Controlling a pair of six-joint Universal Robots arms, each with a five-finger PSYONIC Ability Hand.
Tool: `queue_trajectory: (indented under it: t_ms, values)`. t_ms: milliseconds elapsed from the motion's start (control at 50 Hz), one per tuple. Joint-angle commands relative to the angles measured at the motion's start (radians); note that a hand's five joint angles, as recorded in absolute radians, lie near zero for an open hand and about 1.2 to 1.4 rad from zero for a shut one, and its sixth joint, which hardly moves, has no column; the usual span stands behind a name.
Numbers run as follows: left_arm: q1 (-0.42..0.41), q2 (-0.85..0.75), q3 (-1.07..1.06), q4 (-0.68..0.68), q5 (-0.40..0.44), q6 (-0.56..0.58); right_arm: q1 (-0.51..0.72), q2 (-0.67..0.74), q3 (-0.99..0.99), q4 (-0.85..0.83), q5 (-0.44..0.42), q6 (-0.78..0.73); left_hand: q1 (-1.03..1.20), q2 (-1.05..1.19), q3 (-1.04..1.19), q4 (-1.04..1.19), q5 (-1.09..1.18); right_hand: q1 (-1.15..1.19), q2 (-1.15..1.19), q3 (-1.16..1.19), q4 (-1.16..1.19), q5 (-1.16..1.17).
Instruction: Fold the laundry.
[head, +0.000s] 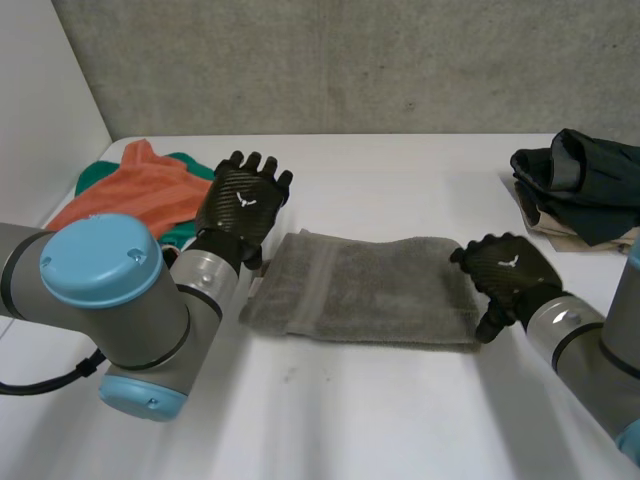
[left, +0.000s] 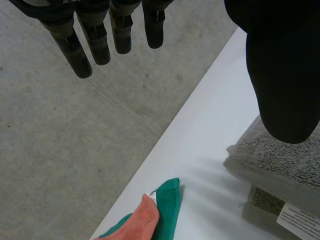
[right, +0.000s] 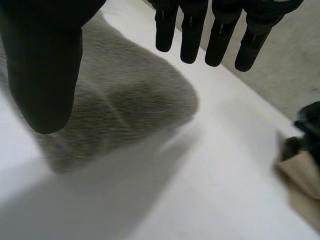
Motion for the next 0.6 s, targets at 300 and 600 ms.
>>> queue_trajectory:
  t_ms: [300, 600]
  values:
    - [-0.002, 0.025, -0.014, 0.001, 0.000, 0.000, -0.046, 0.000, 0.013, -0.078, 0.131, -0.238, -0.020, -0.027, -0.032, -0.027, -0.045, 1.049, 1.043, 1.057, 1.065, 1.076]
    - [0.009, 0.076, -0.014, -0.001, -0.004, -0.057, 0.366, 0.118, -0.073, -0.369, -0.102, -0.389, -0.020, -0.027, -0.032, -0.027, -0.045, 1.049, 1.043, 1.057, 1.065, 1.076]
